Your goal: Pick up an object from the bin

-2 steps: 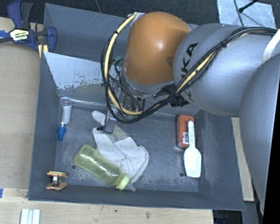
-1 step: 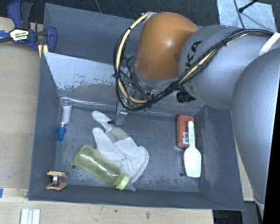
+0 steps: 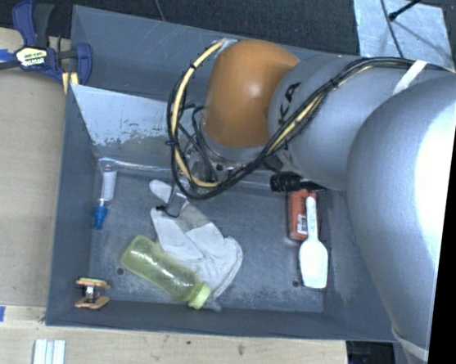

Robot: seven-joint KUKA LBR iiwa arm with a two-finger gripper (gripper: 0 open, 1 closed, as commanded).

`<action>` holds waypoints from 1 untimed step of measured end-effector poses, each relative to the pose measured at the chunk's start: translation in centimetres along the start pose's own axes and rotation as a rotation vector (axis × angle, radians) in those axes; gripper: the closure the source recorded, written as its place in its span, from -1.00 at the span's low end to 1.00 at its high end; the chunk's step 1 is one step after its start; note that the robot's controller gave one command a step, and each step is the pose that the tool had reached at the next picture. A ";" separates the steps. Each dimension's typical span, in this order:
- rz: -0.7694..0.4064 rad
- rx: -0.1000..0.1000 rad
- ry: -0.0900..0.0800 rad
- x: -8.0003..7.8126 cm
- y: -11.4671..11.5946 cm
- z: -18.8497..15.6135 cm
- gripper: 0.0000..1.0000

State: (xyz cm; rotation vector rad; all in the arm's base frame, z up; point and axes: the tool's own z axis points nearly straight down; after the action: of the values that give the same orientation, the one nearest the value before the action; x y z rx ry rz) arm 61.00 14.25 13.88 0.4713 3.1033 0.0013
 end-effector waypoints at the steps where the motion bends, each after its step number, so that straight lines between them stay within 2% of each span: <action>1: 0.108 -0.001 0.000 -0.7 -1.1 5.5 -1.00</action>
Offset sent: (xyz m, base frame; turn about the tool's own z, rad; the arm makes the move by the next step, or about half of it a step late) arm -0.0080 -0.0039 -0.0688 0.1164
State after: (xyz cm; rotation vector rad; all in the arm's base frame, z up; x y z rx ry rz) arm 61.39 13.02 8.38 0.6384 3.0729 0.0023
